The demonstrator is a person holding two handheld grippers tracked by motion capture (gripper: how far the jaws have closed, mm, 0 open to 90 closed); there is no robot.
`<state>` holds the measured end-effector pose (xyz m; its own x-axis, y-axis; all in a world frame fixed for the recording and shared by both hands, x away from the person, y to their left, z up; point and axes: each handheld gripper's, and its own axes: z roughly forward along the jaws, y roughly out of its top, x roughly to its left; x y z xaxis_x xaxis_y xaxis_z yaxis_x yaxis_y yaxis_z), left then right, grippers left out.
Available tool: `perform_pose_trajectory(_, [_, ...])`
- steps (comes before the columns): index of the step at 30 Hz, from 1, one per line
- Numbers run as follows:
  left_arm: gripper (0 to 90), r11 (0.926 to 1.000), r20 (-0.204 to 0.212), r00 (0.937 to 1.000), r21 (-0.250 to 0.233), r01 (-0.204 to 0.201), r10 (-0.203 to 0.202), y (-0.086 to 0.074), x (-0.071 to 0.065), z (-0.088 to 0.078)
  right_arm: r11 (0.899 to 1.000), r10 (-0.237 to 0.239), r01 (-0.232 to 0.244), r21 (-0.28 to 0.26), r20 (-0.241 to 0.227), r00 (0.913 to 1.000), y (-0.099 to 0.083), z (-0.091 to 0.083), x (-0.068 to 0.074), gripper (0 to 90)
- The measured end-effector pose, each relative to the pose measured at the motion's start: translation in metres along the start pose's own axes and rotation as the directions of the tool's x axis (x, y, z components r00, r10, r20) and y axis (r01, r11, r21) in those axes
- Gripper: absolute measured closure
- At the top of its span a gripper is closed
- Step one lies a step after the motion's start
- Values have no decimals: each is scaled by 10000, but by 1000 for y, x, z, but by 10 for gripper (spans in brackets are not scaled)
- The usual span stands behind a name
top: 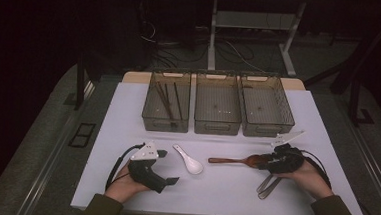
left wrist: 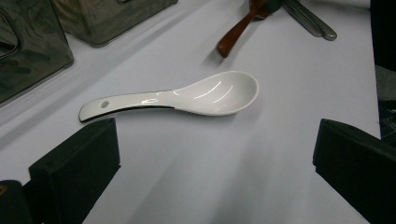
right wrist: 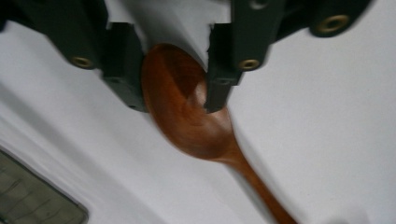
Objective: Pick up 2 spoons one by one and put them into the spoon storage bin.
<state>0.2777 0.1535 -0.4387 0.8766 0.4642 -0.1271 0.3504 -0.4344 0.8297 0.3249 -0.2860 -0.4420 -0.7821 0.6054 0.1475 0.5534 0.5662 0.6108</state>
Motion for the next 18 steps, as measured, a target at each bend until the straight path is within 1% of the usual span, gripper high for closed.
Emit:
perform_pose_trajectory(3, [0,10000,-3,10000,-12,13,-13,0,0,0,10000,-42,43,31,-163,9999,0,0,-1,686])
perform_pose_trajectory(5, [0,10000,-2,10000,2,1,-1,0,0,0,9998,-182,184,101,-213,9996,0,1,1,700])
perform_pose_trajectory(8, [0,10000,-1,10000,15,-10,10,0,0,0,9996,-260,265,125,-328,9991,0,1,1,728])
perform_pose_trajectory(11, [0,10000,0,10000,17,-9,9,0,0,0,9993,-323,331,167,-478,9983,-1,1,1,779])
perform_pose_trajectory(18, [0,10000,12,10000,29,-9,9,0,0,0,9992,-344,351,174,-426,9985,-1,1,2,794])
